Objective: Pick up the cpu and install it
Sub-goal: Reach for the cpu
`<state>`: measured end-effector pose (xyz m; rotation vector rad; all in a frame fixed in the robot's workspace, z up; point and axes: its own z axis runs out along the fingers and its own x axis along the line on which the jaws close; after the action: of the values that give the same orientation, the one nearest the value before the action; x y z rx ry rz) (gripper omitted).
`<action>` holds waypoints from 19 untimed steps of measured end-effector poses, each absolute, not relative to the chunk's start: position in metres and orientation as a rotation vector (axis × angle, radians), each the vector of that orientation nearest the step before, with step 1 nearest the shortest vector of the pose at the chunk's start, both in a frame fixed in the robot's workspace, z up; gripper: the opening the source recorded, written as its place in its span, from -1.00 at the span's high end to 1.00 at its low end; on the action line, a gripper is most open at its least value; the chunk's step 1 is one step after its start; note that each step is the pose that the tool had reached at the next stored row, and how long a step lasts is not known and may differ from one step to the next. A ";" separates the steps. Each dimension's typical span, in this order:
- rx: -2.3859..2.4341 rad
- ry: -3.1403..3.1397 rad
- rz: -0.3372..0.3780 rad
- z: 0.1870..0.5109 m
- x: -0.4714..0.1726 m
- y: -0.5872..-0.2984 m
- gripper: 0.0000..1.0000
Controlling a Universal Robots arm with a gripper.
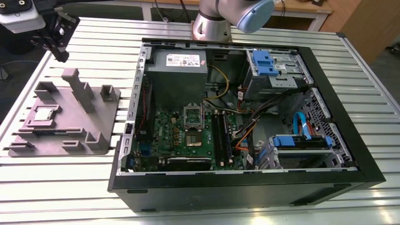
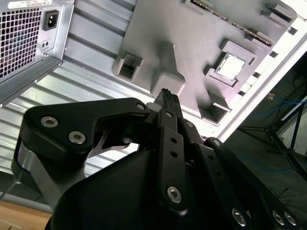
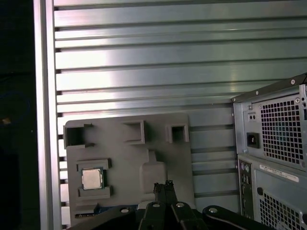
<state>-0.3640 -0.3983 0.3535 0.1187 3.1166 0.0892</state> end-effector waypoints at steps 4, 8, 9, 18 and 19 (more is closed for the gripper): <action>0.119 3.116 0.089 0.353 -0.369 -0.398 0.80; 0.119 3.116 0.090 0.353 -0.375 -0.398 0.80; 0.119 3.116 0.090 0.353 -0.376 -0.398 0.80; 0.119 3.117 0.088 0.352 -0.386 -0.398 0.80; 0.119 3.117 0.086 0.352 -0.386 -0.398 0.80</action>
<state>-0.3859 -0.3983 0.3517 0.1187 3.1166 0.0858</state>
